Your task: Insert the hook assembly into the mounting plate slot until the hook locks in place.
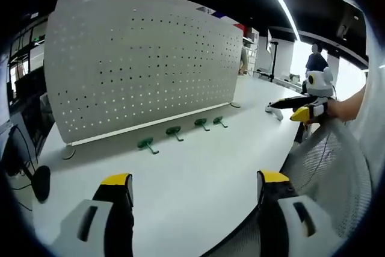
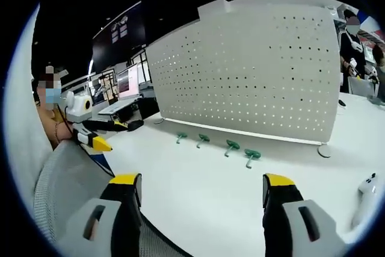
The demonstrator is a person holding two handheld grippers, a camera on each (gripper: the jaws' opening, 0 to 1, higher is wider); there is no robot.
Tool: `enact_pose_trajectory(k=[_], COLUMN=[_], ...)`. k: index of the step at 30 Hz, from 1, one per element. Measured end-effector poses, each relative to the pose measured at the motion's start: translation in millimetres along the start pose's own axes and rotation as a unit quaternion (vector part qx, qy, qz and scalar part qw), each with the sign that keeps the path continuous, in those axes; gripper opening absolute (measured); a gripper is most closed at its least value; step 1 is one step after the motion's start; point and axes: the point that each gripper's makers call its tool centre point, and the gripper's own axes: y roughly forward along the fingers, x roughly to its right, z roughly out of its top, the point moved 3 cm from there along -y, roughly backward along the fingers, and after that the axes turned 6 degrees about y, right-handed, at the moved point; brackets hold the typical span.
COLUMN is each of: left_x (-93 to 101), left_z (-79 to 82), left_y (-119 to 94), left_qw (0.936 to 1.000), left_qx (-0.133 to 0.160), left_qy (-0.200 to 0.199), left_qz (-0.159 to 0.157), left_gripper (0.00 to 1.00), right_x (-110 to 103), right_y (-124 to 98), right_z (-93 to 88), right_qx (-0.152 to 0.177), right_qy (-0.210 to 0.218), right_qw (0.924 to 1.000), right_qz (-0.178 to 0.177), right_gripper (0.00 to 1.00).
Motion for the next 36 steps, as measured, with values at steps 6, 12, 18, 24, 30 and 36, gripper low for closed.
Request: enact_pose_trajectory(k=[6, 12, 18, 24, 30, 36], left_x=[2.7, -1.2, 0.2, 0.9, -2.1, -0.2], left_z=[0.2, -0.6, -0.9, -0.1, 1.1, 1.6], left_y=[-0.4, -1.2, -0.1, -0.1, -1.0, -0.6], left_qw=[1.0000, 1.0000, 1.0000, 1.0000, 0.9997, 0.9998], left_qx=[0.001, 0.003, 0.000, 0.000, 0.008, 0.007], left_qy=[0.007, -0.005, -0.007, -0.006, -0.021, -0.020], left_qz=[-0.002, 0.000, -0.005, -0.005, -0.001, -0.005], left_gripper=[0.87, 0.88, 0.88, 0.88, 0.88, 0.89], right_x=[0.7, -1.1, 0.2, 0.9, 0.7, -1.0], right_y=[-0.9, 0.1, -0.3, -0.6, -1.2, -2.0], right_z=[0.9, 1.1, 1.5, 1.6, 2.1, 4.9], right_qx=[0.007, 0.005, 0.006, 0.004, 0.005, 0.005], right_qy=[0.007, 0.000, 0.006, 0.005, 0.011, 0.003], right_qw=[1.0000, 1.0000, 1.0000, 1.0000, 0.9999, 1.0000], right_qz=[0.001, -0.001, -0.004, -0.004, -0.002, 0.000], right_gripper=[0.81, 0.81, 0.81, 0.81, 0.80, 0.80])
